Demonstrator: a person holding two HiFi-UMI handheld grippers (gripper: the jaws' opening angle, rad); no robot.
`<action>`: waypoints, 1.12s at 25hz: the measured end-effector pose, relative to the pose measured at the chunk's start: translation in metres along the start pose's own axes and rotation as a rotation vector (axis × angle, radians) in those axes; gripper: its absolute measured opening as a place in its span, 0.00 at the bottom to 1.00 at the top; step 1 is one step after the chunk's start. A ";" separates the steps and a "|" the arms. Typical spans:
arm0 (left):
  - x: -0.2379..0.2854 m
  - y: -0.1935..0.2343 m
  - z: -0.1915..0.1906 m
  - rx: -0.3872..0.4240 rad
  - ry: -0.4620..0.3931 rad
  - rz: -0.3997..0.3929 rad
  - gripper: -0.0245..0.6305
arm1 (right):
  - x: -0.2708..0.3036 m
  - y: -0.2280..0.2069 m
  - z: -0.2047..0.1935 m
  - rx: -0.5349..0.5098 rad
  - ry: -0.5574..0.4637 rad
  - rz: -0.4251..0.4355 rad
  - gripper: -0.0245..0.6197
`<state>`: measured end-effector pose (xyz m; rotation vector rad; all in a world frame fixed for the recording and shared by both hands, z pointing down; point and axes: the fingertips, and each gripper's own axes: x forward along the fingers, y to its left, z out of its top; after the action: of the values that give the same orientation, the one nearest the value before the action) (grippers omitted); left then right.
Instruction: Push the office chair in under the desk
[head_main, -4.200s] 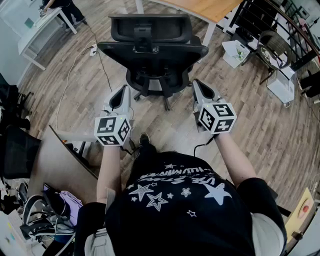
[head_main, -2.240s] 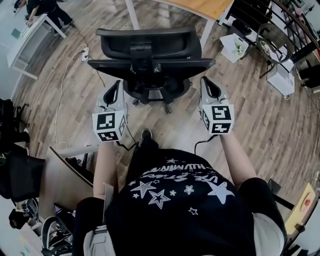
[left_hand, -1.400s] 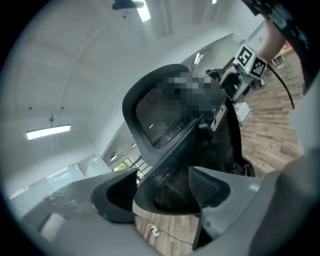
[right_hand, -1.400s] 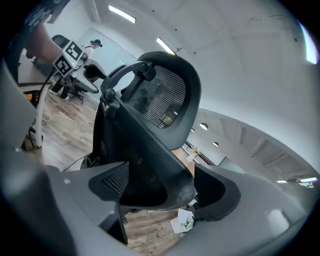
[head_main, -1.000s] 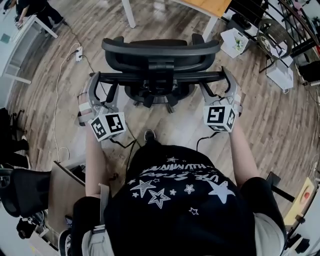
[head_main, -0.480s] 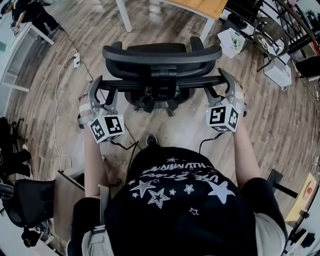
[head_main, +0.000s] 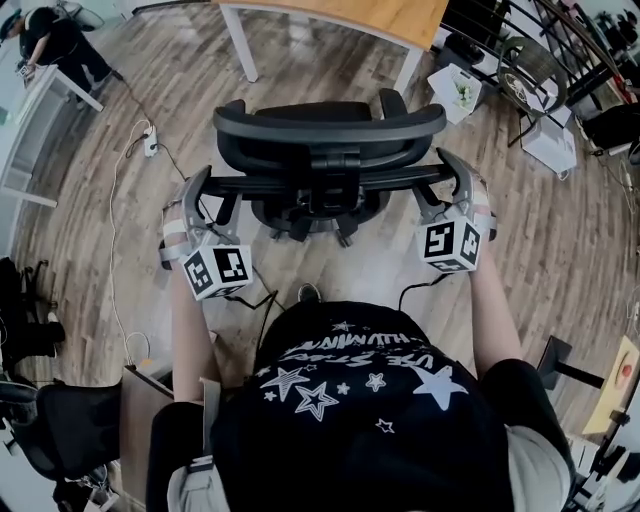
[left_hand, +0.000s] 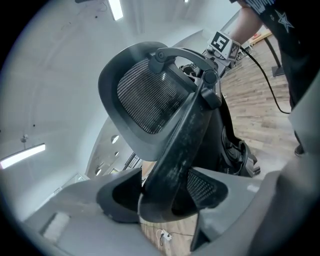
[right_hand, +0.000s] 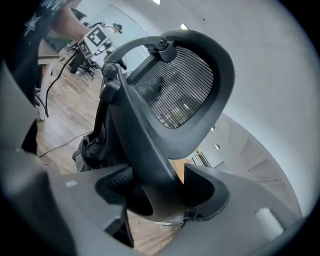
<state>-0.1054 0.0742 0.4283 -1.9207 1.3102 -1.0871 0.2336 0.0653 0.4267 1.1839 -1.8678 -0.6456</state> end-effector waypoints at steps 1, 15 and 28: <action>0.000 0.000 -0.001 0.001 -0.006 -0.010 0.48 | 0.001 0.001 0.000 -0.005 0.006 -0.002 0.49; 0.014 -0.001 0.000 0.033 -0.080 -0.094 0.47 | 0.017 -0.008 -0.008 -0.027 0.134 -0.043 0.48; 0.056 0.028 -0.022 0.041 -0.079 -0.086 0.47 | 0.065 -0.014 0.010 -0.024 0.137 -0.047 0.47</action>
<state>-0.1264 0.0120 0.4341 -1.9846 1.1641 -1.0600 0.2168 0.0006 0.4341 1.2290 -1.7187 -0.5958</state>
